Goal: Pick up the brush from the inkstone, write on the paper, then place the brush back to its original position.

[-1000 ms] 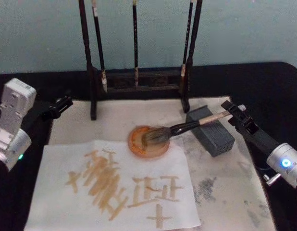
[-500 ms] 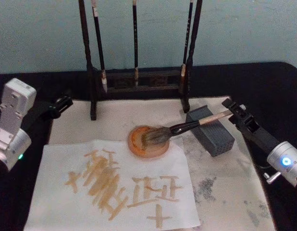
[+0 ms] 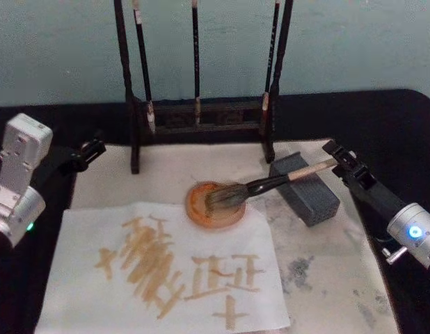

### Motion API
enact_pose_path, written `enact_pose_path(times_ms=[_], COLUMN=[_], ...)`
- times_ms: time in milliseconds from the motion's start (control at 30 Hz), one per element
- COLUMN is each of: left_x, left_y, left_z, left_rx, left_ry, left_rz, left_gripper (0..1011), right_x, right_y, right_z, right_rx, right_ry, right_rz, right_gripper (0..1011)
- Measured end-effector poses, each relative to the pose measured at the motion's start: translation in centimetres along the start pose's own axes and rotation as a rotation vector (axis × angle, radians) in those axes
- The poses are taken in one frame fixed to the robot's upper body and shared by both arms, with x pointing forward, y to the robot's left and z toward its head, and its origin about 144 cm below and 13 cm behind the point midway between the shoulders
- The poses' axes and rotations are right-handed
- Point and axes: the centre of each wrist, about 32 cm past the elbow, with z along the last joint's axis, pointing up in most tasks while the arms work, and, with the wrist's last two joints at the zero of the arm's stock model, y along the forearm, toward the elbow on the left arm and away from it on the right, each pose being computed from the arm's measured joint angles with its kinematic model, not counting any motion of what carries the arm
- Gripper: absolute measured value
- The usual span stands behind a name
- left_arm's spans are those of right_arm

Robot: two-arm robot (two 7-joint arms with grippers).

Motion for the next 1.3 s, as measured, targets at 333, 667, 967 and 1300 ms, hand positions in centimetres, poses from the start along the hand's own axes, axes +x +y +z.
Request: enact_pose_path(times_ms=[333, 667, 967, 1300], left_x=[0.00, 0.00, 0.00, 0.00], left_y=[0.00, 0.00, 0.00, 0.00], left_z=[0.00, 0.00, 0.00, 0.00], left_rx=[0.000, 0.000, 0.000, 0.000], left_ry=[0.000, 0.000, 0.000, 0.000], left_rz=[0.000, 0.000, 0.000, 0.000], left_gripper=[1002, 1002, 1002, 1000], right_x=[0.00, 0.00, 0.01, 0.01], right_y=[0.00, -0.01, -0.03, -0.03], right_z=[0.02, 0.00, -0.01, -0.01], right_rx=[0.000, -0.001, -0.002, -0.003], right_ry=[0.001, 0.002, 0.002, 0.001], right_rz=[0.000, -0.001, -0.001, -0.001], right_gripper=[1001, 789, 507, 187])
